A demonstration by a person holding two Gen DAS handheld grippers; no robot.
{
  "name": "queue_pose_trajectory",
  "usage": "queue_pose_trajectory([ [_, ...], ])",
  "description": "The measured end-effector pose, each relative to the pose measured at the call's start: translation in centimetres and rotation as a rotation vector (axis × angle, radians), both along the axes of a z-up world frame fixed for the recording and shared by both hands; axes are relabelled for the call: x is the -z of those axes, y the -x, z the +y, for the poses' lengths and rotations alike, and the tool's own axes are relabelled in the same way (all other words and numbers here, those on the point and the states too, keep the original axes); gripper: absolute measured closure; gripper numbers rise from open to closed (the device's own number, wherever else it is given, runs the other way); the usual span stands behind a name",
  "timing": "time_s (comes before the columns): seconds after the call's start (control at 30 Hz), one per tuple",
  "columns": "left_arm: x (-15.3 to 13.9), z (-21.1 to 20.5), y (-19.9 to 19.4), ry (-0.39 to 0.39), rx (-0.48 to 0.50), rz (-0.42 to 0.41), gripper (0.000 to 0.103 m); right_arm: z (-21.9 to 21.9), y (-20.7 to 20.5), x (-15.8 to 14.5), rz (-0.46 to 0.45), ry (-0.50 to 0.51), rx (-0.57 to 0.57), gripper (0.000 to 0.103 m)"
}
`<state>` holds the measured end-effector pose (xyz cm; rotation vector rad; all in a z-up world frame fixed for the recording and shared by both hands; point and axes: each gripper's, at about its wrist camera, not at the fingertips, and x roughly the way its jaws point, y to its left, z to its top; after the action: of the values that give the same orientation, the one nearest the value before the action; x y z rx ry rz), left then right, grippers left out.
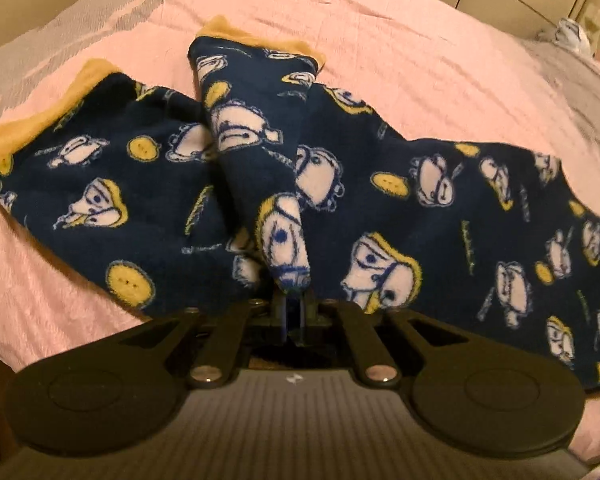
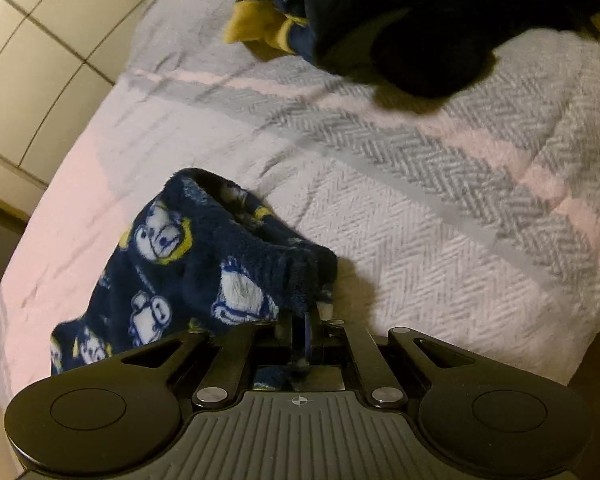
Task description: Fold clothes
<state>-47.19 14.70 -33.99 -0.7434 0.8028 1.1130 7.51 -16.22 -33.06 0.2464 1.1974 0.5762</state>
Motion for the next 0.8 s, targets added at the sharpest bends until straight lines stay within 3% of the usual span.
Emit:
queue_pose_trajectory([
  [0.07,-0.2,0.1,-0.1,0.006,0.003,0.007,0.096,0.9,0.3,-0.9,-0.040,0.061,-0.040,0.095],
  [0.1,-0.5,0.0,0.2,0.014,0.008,0.006,0.092,1.3,0.8,-1.6,-0.086,0.128,-0.066,0.086],
  [0.13,-0.8,-0.3,0.7,0.019,0.011,0.002,0.090,1.6,1.3,-2.4,-0.131,0.194,-0.092,0.065],
  [0.2,-1.9,-0.9,1.6,0.027,0.014,-0.013,0.088,2.1,2.3,-3.9,-0.224,0.322,-0.117,0.039],
  [0.3,-3.8,-0.9,3.3,0.015,0.001,-0.028,0.088,3.4,3.6,-6.0,-0.295,0.432,-0.135,0.038],
  [0.37,-4.6,-0.1,4.3,-0.018,-0.009,-0.024,0.088,4.8,4.7,-7.2,-0.351,0.423,-0.138,0.039],
  [0.47,-4.9,2.3,6.2,-0.058,-0.046,-0.018,0.088,8.0,6.8,-8.2,-0.399,0.329,-0.207,0.038],
  [0.6,-3.5,6.7,9.5,-0.075,-0.112,0.000,0.088,13.3,11.6,-7.0,-0.491,0.415,-0.335,0.038],
  [0.8,1.0,16.2,13.9,-0.057,-0.086,0.037,0.089,20.6,19.2,-4.6,-0.342,0.277,-0.452,0.038],
])
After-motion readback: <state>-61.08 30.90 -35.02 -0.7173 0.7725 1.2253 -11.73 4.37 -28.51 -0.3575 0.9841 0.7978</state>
